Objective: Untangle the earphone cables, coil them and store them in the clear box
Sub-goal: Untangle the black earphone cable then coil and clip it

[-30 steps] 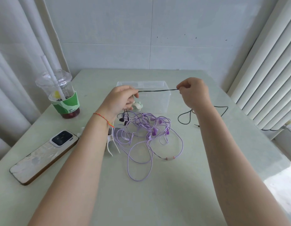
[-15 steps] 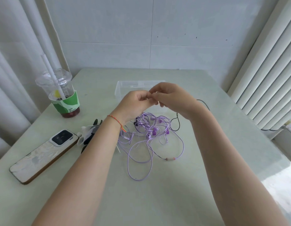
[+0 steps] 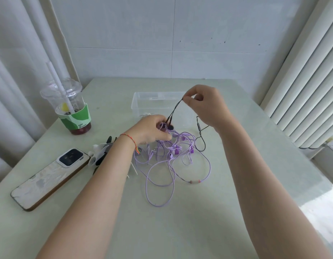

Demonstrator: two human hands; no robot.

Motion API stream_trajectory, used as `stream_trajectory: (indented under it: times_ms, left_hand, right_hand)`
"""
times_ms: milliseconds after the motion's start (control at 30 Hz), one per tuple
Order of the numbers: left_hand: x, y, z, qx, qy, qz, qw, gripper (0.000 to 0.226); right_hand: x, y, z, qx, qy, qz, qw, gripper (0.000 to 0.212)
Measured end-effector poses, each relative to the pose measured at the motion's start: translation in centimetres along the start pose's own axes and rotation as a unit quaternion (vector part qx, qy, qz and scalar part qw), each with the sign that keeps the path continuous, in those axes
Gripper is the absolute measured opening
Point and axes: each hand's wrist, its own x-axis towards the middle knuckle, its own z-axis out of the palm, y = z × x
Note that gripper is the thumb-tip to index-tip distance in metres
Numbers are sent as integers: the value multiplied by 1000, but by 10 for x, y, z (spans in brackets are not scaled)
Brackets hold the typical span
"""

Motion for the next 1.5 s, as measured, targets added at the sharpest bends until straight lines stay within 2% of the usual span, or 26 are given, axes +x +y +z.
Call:
stream_trajectory:
  times_ms: [67, 200, 300, 400, 533, 633, 733, 833, 900, 1000, 1200, 1300, 1400, 1500]
  left_hand:
    - [0, -1, 0, -6, -10, -17, 1000, 36]
    - [-3, 4, -6, -81, -18, -27, 996, 53]
    - [-4, 3, -12, -121, -15, -35, 992, 30]
    - [-3, -3, -16, -94, 13, -33, 995, 5]
    - [-2, -8, -17, -71, 19, -29, 997, 16]
    - [2, -2, -14, -66, 97, -3, 993, 23]
    - [2, 15, -10, -144, 148, 35, 978, 24]
    - [-1, 31, -2, -247, 83, 58, 964, 25]
    - [-4, 37, 4, -310, 25, 59, 949, 26]
    - [-7, 38, 6, -340, 0, 33, 940, 27]
    - [-12, 39, 4, -387, -74, 33, 919, 28]
    - [-16, 43, 4, -428, -109, 40, 896, 26]
    - [-19, 48, 3, -476, -89, 63, 873, 25]
    - [-16, 47, -1, -538, -37, 70, 839, 21]
  right_hand:
    - [1, 1, 1, 15, 28, 4, 999, 7]
    - [2, 2, 1, 7, 11, 19, 1000, 6]
    - [2, 3, 1, 13, 16, 34, 999, 7]
    - [2, 1, 0, 25, 20, 53, 998, 10]
    - [0, -2, -1, 24, 12, 53, 998, 10]
    - [-3, -6, -3, 25, -25, 44, 998, 11]
    - [-7, -10, -6, 27, -90, 24, 995, 9]
    - [-9, -12, -3, 20, -131, -9, 991, 6]
    - [-8, -12, -1, 22, -127, -18, 991, 6]
    - [-5, -8, -2, 42, -84, -17, 995, 6]
    - [0, -2, -2, 59, 5, -2, 998, 7]
    - [2, -1, -4, 66, 23, 8, 998, 6]
    - [0, 0, -3, 65, -11, 21, 998, 9]
    - [-5, -3, 0, 40, -111, 23, 993, 24]
